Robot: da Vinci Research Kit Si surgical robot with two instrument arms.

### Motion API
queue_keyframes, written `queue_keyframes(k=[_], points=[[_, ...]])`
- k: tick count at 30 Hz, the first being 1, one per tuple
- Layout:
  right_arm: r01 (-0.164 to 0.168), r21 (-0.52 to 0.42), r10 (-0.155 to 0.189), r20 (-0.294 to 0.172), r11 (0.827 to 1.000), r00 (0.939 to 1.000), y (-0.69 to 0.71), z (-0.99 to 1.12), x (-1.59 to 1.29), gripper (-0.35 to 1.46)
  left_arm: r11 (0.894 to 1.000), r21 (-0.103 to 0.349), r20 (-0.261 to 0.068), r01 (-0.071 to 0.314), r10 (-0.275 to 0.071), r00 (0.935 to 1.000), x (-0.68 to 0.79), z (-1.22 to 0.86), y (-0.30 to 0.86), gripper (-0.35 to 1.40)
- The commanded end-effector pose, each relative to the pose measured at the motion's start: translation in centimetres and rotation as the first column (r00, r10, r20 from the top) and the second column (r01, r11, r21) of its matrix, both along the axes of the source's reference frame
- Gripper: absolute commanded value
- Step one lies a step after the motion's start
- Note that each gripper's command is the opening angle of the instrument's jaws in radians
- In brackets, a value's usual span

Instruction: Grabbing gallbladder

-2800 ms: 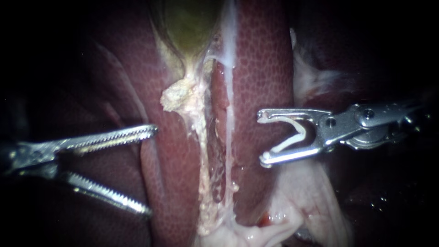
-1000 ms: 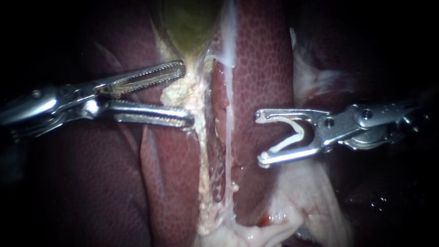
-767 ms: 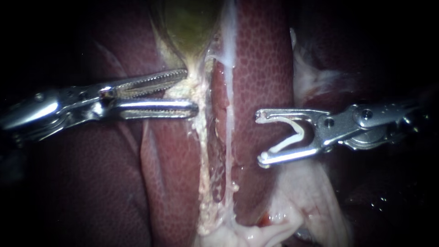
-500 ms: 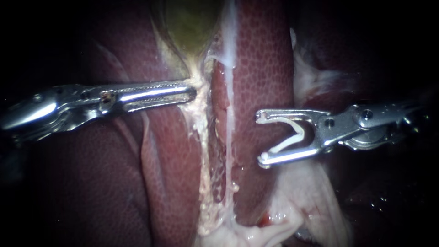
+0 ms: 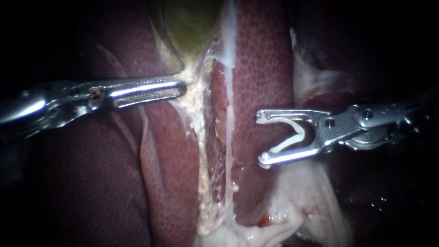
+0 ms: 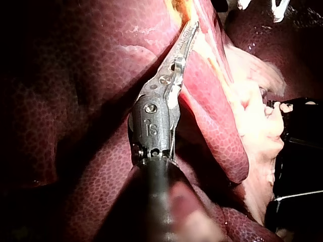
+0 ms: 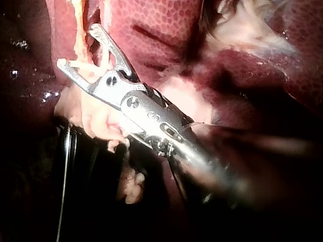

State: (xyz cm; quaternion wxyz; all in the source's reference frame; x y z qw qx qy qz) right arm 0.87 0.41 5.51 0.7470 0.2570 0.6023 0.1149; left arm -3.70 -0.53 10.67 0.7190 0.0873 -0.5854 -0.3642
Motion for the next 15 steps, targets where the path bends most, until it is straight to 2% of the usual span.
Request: queue_keyframes(k=[1, 8, 15], points=[[0.000, 0.000, 0.000, 0.000, 1.000, 1.0000, 0.00, 0.00, 0.00, 0.60, 1.000, 0.010, 0.007, 0.001, -0.001, 1.0000, 0.04, -0.06, 0.04, -0.35], [0.000, 0.000, 0.000, 0.000, 1.000, 1.0000, 0.00, 0.01, 0.00, 0.60, 1.000, -0.001, 0.024, 0.021, -0.021, 0.9995, 0.25, -0.33, 0.17, -0.35], [0.000, 0.000, 0.000, 0.000, 1.000, 1.0000, 0.00, 0.01, 0.00, 0.60, 0.999, -0.003, 0.020, 0.037, -0.037, 0.9991, 0.40, -0.40, 0.21, -0.35]])
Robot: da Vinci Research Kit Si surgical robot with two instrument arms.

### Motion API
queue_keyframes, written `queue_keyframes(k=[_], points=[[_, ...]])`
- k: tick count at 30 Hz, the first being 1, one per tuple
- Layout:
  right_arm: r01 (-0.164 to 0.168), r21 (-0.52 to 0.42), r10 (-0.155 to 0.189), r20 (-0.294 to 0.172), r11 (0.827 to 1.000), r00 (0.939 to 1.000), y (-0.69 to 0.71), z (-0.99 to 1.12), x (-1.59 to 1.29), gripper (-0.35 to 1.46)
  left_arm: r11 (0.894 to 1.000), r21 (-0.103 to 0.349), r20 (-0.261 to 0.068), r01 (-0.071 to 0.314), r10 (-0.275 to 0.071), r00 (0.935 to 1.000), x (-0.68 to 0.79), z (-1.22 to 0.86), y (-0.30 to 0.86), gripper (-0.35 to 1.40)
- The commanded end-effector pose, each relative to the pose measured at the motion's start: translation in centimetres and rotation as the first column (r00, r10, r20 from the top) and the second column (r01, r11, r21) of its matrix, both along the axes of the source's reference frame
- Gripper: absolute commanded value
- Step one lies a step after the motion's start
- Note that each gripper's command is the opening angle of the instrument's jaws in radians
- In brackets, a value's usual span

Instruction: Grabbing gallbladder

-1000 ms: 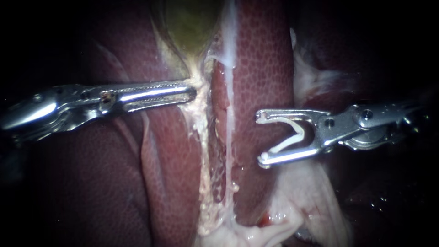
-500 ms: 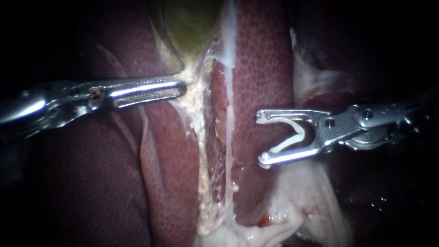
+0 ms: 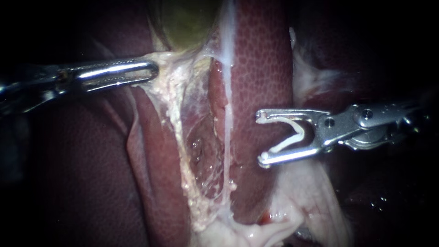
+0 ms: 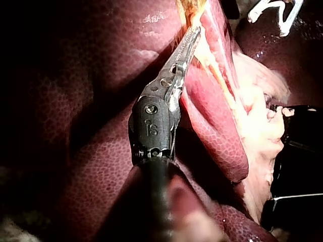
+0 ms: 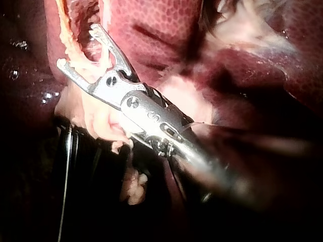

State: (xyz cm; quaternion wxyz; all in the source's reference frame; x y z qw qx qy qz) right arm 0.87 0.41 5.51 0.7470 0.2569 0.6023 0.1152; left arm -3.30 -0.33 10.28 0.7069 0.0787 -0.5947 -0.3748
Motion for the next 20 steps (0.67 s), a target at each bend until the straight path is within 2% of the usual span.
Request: queue_keyframes(k=[1, 20], points=[[0.000, 0.000, 0.000, 0.000, 1.000, 1.0000, 0.00, 0.00, 0.00, 0.60, 1.000, 0.001, 0.000, 0.002, -0.002, 1.0000, 0.01, -0.01, 0.00, -0.35], [0.000, 0.000, 0.000, 0.000, 1.000, 1.0000, 0.00, 0.01, 0.01, 0.60, 1.000, 0.002, -0.014, 0.020, -0.020, 0.9997, 0.05, -0.01, 0.00, -0.35]])
